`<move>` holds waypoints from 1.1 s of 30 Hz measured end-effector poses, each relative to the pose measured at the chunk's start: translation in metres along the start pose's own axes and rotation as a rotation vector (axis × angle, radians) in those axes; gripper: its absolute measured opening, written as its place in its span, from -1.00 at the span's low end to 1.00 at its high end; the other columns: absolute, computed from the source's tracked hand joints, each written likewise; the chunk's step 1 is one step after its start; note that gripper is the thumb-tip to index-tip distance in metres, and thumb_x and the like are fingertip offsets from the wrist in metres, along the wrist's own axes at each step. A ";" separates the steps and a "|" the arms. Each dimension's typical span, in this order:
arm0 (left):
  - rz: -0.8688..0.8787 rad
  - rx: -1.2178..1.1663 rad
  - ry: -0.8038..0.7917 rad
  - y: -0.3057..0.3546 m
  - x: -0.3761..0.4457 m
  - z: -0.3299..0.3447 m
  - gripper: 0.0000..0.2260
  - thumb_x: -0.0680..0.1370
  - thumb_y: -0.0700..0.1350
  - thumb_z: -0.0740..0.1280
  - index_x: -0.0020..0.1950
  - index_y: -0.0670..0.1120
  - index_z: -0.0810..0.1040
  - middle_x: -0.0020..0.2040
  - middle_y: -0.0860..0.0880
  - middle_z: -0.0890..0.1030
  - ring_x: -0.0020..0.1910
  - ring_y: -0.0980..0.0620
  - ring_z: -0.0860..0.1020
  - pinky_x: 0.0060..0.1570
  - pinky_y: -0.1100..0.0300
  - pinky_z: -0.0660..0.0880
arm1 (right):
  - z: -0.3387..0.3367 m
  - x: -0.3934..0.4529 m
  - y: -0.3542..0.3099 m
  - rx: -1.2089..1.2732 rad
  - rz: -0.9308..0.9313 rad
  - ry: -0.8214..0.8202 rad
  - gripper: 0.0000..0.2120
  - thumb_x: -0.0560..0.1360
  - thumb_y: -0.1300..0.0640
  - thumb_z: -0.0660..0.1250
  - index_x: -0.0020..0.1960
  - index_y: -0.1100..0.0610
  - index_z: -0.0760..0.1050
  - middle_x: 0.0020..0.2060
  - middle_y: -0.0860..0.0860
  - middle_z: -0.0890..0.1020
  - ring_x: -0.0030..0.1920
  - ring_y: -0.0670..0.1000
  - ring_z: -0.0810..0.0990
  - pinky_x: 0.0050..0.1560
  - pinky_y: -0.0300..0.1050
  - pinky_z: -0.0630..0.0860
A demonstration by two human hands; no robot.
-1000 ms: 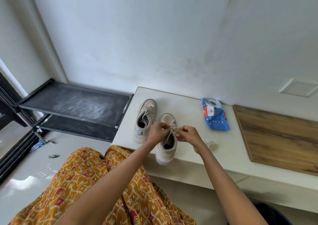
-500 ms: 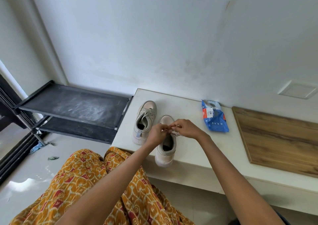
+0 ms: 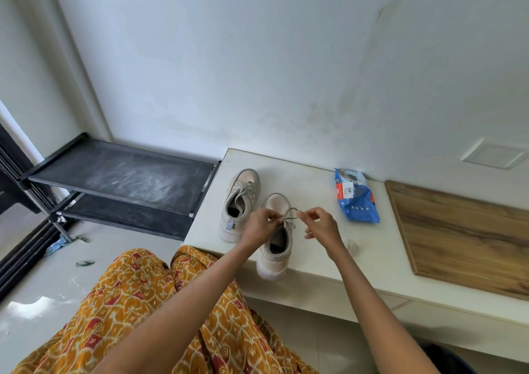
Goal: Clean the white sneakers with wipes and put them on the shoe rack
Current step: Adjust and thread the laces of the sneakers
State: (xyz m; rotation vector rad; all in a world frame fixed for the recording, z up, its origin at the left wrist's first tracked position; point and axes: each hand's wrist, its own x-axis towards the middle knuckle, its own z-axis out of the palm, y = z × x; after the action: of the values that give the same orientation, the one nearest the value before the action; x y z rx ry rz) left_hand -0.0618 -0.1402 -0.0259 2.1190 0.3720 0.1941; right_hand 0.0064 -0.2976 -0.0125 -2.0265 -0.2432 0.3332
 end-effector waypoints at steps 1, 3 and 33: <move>-0.006 0.002 0.021 0.000 -0.001 0.002 -0.84 0.52 -0.13 0.37 0.01 -0.16 0.66 -0.06 -0.08 0.68 -0.06 0.00 0.60 -0.09 0.23 0.44 | -0.001 -0.005 0.004 0.028 0.037 -0.088 -0.76 0.46 -0.01 0.40 -0.06 0.17 0.54 -0.21 0.04 0.59 -0.29 0.00 0.57 -0.22 -0.07 0.62; -0.012 -0.005 0.054 -0.002 -0.002 0.006 -0.84 0.52 -0.12 0.37 0.02 -0.16 0.66 -0.06 -0.08 0.68 -0.06 0.01 0.60 -0.10 0.27 0.43 | 0.002 -0.013 0.012 0.068 0.041 -0.230 -0.85 0.47 0.08 0.40 -0.03 0.15 0.58 -0.19 0.06 0.62 -0.21 0.01 0.60 -0.13 -0.05 0.62; -0.271 -0.613 -0.065 0.020 0.020 -0.049 -0.63 0.63 0.05 0.14 -0.21 -0.19 0.48 -0.27 -0.11 0.52 -0.36 0.02 0.50 -0.31 0.21 0.46 | 0.002 0.009 -0.019 -0.116 -0.081 -0.352 -0.82 0.43 0.22 0.44 0.03 0.20 0.64 -0.12 0.12 0.68 -0.25 -0.09 0.66 -0.14 -0.18 0.63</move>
State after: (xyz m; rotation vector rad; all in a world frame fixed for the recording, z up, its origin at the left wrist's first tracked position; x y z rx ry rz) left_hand -0.0528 -0.1047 0.0173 1.4523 0.4854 0.0670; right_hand 0.0136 -0.2843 0.0027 -2.0553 -0.5721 0.6381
